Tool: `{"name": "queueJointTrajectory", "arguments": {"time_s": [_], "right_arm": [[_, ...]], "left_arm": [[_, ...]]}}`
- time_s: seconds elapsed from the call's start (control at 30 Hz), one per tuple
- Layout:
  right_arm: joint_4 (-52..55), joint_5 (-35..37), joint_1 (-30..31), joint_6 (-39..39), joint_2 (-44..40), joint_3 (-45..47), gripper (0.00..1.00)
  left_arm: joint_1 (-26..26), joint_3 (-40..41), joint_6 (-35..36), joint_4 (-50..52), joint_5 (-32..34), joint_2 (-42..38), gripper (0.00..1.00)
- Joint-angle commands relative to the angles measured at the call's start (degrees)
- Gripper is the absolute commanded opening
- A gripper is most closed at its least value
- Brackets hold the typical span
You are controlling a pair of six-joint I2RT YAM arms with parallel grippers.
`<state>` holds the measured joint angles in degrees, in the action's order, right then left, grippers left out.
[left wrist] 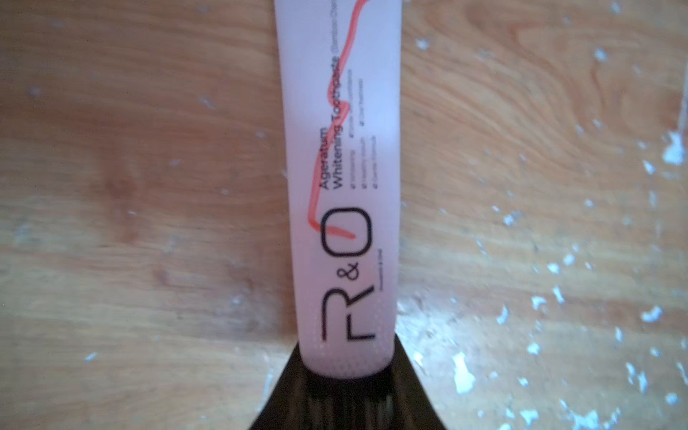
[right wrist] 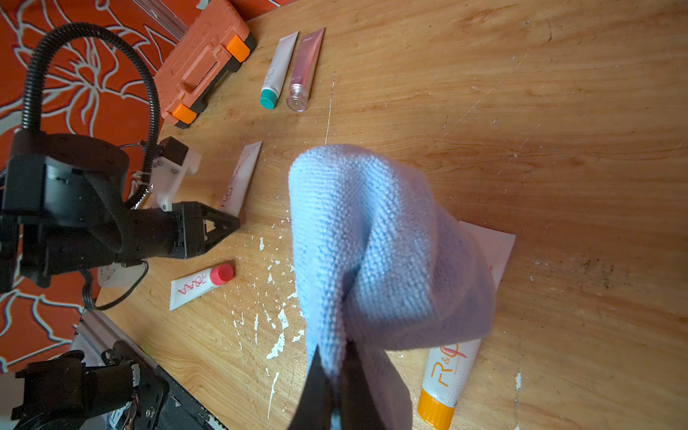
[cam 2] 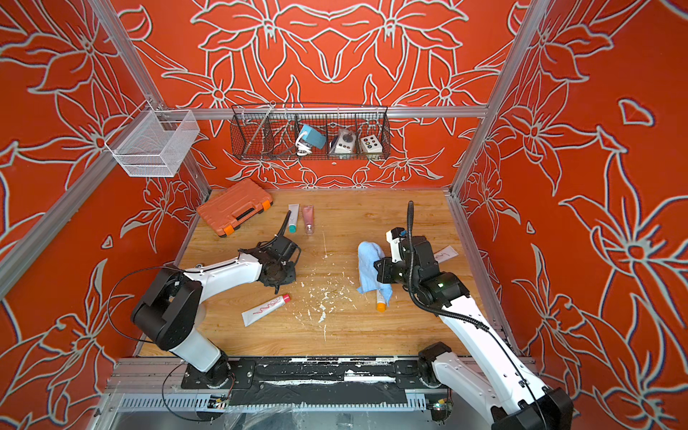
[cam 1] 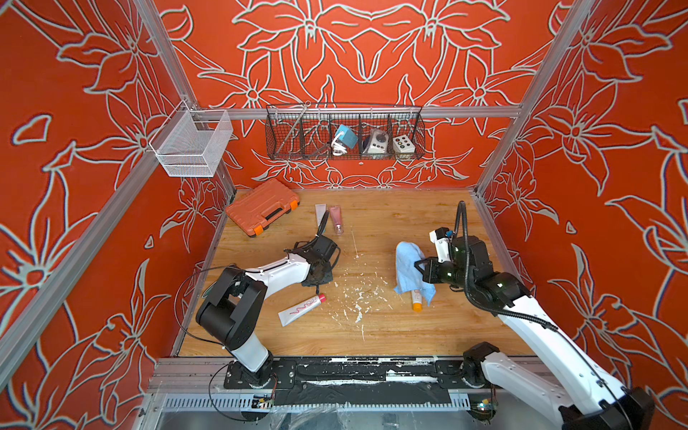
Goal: Wipe the surface of the toothpaste tube
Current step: Move the toothpaste to the center of the board.
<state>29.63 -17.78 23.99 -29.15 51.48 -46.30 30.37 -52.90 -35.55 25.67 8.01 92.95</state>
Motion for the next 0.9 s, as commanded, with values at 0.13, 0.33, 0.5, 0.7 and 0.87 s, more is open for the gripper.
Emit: {"name": "queueJointTrajectory", "arguments": {"time_s": [0.13,0.33,0.5,0.7,0.87], "right_arm": [[0.73,2.98,-1.03,-0.22,-0.24,0.34,0.0],[2.04,4.99,-2.26,0.64,-0.54,0.39,0.0],[2.72,6.54,-2.89,1.19,-0.44,0.2,0.0],[2.99,6.1,-3.64,2.0,0.67,0.07,0.0],[2.77,5.5,-4.29,2.16,1.33,0.24,0.0]], "left_arm": [[8.46,-2.05,9.34,-4.69,-5.02,0.77,0.17],[10.66,-7.41,15.77,-6.23,-9.05,5.51,0.16],[11.03,-12.05,22.76,-7.56,-9.96,11.06,0.16],[10.89,-16.91,28.17,-7.76,-8.42,15.79,0.19],[9.18,-17.2,29.97,-10.29,-9.93,16.26,0.28]]}}
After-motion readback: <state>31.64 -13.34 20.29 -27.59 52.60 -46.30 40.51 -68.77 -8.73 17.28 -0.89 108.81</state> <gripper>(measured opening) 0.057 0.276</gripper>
